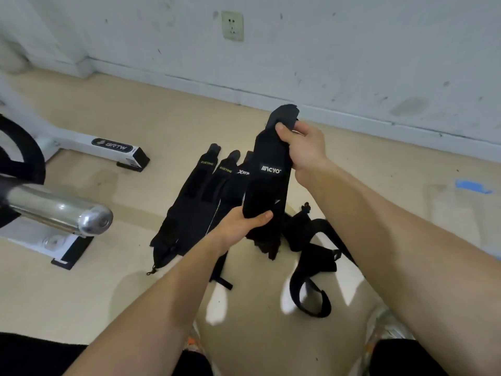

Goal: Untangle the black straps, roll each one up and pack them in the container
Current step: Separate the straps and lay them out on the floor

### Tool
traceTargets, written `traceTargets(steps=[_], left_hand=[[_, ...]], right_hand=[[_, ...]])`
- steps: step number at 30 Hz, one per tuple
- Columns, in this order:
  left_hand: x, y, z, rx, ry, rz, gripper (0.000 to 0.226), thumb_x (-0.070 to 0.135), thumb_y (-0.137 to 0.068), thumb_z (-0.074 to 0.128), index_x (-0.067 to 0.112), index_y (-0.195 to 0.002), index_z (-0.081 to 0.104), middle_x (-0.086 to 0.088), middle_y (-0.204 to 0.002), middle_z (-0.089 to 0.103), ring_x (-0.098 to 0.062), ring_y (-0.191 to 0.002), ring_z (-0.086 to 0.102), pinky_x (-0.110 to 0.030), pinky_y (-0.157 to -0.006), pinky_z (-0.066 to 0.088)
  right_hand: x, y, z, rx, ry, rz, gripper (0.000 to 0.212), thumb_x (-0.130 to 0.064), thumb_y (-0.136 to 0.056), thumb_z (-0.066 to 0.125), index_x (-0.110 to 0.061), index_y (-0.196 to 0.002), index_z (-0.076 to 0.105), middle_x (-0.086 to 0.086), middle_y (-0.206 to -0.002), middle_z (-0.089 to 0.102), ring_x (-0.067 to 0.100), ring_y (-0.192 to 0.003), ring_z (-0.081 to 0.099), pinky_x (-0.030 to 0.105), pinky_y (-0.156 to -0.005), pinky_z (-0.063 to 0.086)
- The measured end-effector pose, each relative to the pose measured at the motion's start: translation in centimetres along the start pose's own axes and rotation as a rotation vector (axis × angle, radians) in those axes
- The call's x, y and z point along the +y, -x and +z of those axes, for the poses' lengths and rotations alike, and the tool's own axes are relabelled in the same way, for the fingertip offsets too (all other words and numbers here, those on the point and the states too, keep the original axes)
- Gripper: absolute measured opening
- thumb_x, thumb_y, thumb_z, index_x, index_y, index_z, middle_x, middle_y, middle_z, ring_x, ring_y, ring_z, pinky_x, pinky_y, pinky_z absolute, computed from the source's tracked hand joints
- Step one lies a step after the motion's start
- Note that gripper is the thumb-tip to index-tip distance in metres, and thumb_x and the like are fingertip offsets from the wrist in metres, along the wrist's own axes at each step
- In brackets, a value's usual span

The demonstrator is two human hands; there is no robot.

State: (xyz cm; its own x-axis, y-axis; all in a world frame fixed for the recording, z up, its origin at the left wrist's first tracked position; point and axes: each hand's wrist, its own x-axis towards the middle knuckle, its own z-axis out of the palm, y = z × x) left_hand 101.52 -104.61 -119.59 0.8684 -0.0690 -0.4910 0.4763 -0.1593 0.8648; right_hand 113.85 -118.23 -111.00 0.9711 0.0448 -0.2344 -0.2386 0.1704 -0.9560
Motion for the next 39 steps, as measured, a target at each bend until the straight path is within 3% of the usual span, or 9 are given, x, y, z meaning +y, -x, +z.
traceTargets(steps=[3,9,14,20,24,28,32,34,39], left_hand=[[-2.7,-1.9,-0.1,-0.061,-0.03,-0.065,0.045,0.045,-0.09,0.072,0.022,-0.129,0.068,0.008,-0.116,0.076,-0.005,-0.109,0.069,-0.013,-0.084,0.05],[-8.0,-6.2,-2.8,-0.109,0.104,-0.231,0.052,0.051,-0.088,0.074,0.015,-0.125,0.07,-0.004,-0.115,0.077,-0.022,-0.114,0.071,-0.037,-0.106,0.05],[-12.2,-9.1,-4.4,-0.173,-0.063,-0.38,0.047,0.056,-0.08,0.079,0.03,-0.119,0.074,0.008,-0.114,0.077,-0.014,-0.114,0.07,-0.033,-0.106,0.046],[-14.6,-12.4,-5.7,0.006,0.11,-0.413,0.015,0.017,-0.096,0.068,0.019,-0.11,0.072,-0.004,-0.108,0.078,-0.019,-0.101,0.074,-0.035,-0.093,0.056],[-16.3,-13.7,-6.2,0.051,0.27,-0.39,0.035,0.0,-0.097,0.057,0.017,-0.126,0.069,-0.01,-0.122,0.074,-0.027,-0.115,0.07,-0.042,-0.102,0.054],[-16.4,-13.2,-6.3,-0.034,0.305,-0.342,0.055,-0.001,-0.1,0.052,0.032,-0.143,0.057,0.0,-0.132,0.07,-0.021,-0.122,0.067,-0.041,-0.104,0.053],[-16.0,-12.6,-5.9,0.052,0.259,-0.375,0.063,0.001,-0.1,0.058,0.031,-0.153,0.045,-0.003,-0.124,0.074,-0.021,-0.113,0.072,-0.038,-0.1,0.056],[-16.0,-12.1,-5.5,0.098,0.256,-0.409,0.075,0.004,-0.096,0.067,0.025,-0.159,0.033,-0.005,-0.117,0.077,-0.021,-0.108,0.074,-0.035,-0.096,0.057],[-16.1,-10.4,-4.8,-0.025,-0.026,-0.378,0.111,0.0,-0.09,0.073,0.039,-0.162,-0.001,-0.001,-0.139,0.065,-0.016,-0.124,0.065,-0.044,-0.116,0.042]], right_hand=[[3.0,-3.6,0.1,0.07,-0.039,0.076,0.01,-0.015,-0.096,0.069,-0.013,-0.105,0.073,0.005,-0.094,0.077,0.022,-0.084,0.075,0.033,-0.067,0.061],[10.1,-10.9,0.5,0.157,-0.033,0.177,0.01,-0.016,-0.096,0.068,-0.012,-0.103,0.074,0.009,-0.102,0.076,0.028,-0.095,0.074,0.048,-0.085,0.062],[14.9,-17.7,0.7,0.228,0.016,0.21,0.013,-0.02,-0.096,0.069,-0.012,-0.105,0.072,0.008,-0.105,0.075,0.026,-0.097,0.072,0.048,-0.087,0.061],[19.8,-23.6,0.0,0.253,0.104,0.239,0.016,-0.025,-0.098,0.065,-0.013,-0.107,0.07,0.006,-0.103,0.073,0.024,-0.097,0.07,0.045,-0.089,0.06],[22.8,-21.9,-1.1,0.113,0.383,0.353,0.016,-0.024,-0.102,0.055,-0.009,-0.107,0.056,0.001,-0.091,0.059,0.022,-0.097,0.062,0.028,-0.073,0.05],[26.1,-16.4,-3.5,-0.072,0.847,0.304,0.043,-0.019,-0.097,0.052,-0.008,-0.139,0.047,0.012,-0.127,0.059,0.033,-0.122,0.056,0.033,-0.093,0.042],[27.1,-10.9,-5.5,-0.454,1.367,0.214,0.072,-0.054,-0.093,0.055,-0.026,-0.155,0.032,0.015,-0.148,0.045,0.043,-0.131,0.048,0.049,-0.108,0.042],[27.3,-8.6,-6.5,-0.595,1.656,0.15,0.089,-0.065,-0.088,0.056,-0.033,-0.16,0.014,0.014,-0.16,0.028,0.046,-0.141,0.035,0.055,-0.119,0.025],[28.0,-5.6,-9.6,-0.622,1.876,0.061,0.087,-0.055,-0.098,0.05,-0.028,-0.162,-0.002,0.019,-0.168,0.007,0.044,-0.152,0.014,0.051,-0.126,0.003]])
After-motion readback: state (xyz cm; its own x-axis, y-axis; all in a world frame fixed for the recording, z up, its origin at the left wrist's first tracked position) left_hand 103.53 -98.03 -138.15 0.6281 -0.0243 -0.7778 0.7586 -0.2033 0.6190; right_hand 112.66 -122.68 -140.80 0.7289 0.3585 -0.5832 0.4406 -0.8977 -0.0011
